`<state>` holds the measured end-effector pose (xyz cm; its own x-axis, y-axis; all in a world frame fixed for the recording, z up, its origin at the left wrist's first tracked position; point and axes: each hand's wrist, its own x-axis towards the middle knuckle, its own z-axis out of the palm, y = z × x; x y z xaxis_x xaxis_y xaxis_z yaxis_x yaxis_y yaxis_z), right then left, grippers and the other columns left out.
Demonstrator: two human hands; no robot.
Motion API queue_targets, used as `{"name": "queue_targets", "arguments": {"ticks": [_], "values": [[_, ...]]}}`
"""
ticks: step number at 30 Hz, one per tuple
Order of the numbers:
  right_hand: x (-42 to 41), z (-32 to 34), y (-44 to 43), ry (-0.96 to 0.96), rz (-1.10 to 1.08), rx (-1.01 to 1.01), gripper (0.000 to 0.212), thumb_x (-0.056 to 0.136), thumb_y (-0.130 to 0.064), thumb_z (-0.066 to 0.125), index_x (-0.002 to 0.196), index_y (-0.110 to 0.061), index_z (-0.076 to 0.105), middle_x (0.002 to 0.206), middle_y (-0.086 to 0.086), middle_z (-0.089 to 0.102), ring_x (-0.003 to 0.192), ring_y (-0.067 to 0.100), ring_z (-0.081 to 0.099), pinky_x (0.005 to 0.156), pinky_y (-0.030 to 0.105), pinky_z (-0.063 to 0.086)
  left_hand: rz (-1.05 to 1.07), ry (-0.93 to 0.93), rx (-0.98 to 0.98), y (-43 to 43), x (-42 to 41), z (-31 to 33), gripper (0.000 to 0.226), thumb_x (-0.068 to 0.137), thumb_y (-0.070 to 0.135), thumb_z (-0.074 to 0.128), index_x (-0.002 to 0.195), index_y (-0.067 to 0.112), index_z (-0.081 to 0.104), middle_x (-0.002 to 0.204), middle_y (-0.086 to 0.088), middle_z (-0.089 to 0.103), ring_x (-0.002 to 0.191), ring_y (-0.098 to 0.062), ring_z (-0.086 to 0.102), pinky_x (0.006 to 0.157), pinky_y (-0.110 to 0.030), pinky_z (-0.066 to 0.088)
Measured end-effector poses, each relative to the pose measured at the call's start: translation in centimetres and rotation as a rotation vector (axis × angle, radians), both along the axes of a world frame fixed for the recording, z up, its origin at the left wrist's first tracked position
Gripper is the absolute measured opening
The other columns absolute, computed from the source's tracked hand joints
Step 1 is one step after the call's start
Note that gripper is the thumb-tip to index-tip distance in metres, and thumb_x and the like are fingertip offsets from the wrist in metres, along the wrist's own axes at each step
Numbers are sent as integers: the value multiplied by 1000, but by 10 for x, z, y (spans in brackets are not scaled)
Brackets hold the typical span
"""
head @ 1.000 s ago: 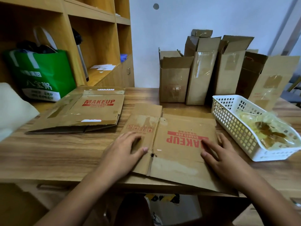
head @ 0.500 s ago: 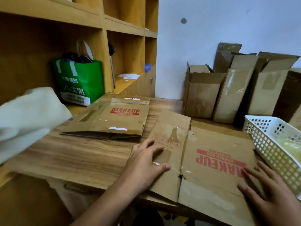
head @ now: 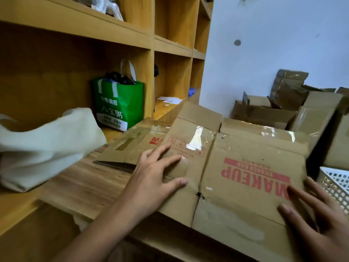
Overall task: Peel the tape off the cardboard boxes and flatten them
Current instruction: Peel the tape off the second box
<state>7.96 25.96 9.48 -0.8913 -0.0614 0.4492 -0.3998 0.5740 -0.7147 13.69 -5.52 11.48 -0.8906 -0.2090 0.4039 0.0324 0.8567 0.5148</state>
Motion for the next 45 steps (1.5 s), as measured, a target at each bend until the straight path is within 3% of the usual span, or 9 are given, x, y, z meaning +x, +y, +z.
{"name": "queue_targets", "arguments": {"ticks": [3,6,17,22,26,31,36,40,45], "values": [[-29,13,-42,54,51,12,52,71,-45,74,122,-36,67,149,-25,41,135,5,43,110,32,34,64,10,11,-39,-10,12,64,83,56,69,143,47,47,158,29,21,143,-5,16,116,-44,27],[-61,22,-91,-5,74,77,54,83,-34,76,135,-23,63,157,-14,36,141,11,38,115,39,34,142,7,2,-84,-27,16,64,82,56,71,141,45,50,159,23,27,145,-14,22,117,-49,27],[-142,-11,-238,-235,264,314,54,100,-41,55,151,-31,42,165,-2,24,151,26,21,121,43,21,126,-270,90,-227,-85,-20,50,89,53,68,136,51,51,160,7,35,146,-15,33,120,-45,31],[-146,-32,-251,-276,217,620,48,99,-44,42,147,-47,41,163,-8,29,144,29,25,114,39,25,157,-474,-81,-234,-103,-43,53,90,72,47,137,48,52,161,11,32,145,-16,33,118,-46,32],[-154,-37,-259,-175,210,717,42,99,-43,41,138,-33,53,151,-2,45,152,29,17,121,41,18,175,-445,-171,-223,-119,-48,48,92,69,47,124,35,60,157,10,39,147,-14,31,119,-42,31],[-154,-48,-275,-147,213,676,31,94,-38,31,111,-19,50,127,9,59,127,29,48,113,40,33,261,-422,-367,-204,-133,-49,43,97,65,42,119,29,47,125,3,60,97,-17,57,79,-35,49],[-153,-54,-272,-127,221,730,74,86,-50,7,153,-31,33,155,6,38,145,25,33,122,39,23,198,-434,-409,-210,-131,-61,50,102,64,22,151,55,27,160,8,30,132,-23,51,101,-40,47],[-148,-52,-272,-203,238,782,60,103,-47,14,161,-31,13,169,4,8,156,22,6,126,38,2,162,-449,-375,-208,-127,-66,65,92,76,10,152,56,21,166,19,14,153,-13,18,118,-43,31],[-139,-54,-273,-191,207,799,58,105,-45,18,161,-29,13,169,5,8,156,23,6,126,39,2,146,-422,-368,-212,-124,-68,78,78,83,-1,150,60,20,165,21,14,153,-8,13,121,-40,25]]}}
